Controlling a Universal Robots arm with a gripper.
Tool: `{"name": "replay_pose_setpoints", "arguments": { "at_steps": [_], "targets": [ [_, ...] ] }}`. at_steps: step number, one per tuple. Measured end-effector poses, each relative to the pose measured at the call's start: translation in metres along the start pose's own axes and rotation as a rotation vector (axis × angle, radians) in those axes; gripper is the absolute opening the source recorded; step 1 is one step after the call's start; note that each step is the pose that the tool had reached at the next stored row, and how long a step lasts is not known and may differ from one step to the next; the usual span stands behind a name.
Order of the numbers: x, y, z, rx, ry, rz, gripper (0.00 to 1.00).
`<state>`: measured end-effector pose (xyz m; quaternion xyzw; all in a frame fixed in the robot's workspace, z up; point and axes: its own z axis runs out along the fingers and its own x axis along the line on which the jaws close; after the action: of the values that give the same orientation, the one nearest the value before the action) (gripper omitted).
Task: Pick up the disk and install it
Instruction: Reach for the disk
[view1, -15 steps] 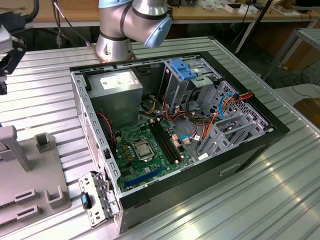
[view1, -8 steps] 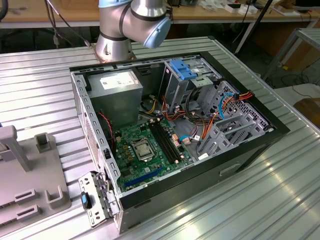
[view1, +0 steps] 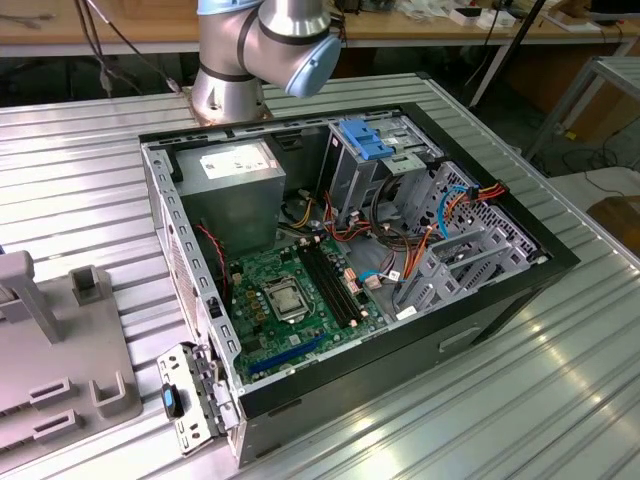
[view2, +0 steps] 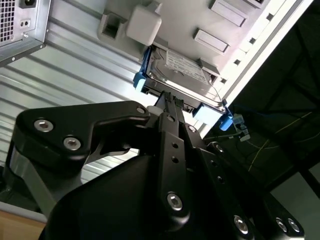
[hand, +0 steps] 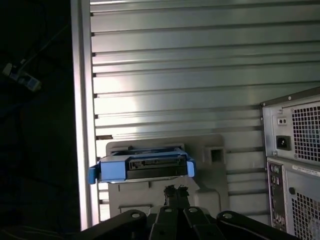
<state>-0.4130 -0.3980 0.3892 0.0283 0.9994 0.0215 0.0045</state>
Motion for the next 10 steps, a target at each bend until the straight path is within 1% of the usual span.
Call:
{"name": "replay_pose_setpoints", "arguments": {
  "at_steps": [3, 5, 6, 10],
  "targets": [
    [0.0035, 0.0001, 0.0013, -0.0003, 0.0006, -0.017, 0.11],
    [0.0128, 0.0006, 0.0014, -0.0002, 0.0013, -0.021, 0.11],
    [0.0187, 0.0009, 0.0015, -0.0003, 0.0014, -0.023, 0.11],
    [0.03, 0.0021, 0.0016, -0.0002, 0.002, -0.028, 0.11]
  ]
}}
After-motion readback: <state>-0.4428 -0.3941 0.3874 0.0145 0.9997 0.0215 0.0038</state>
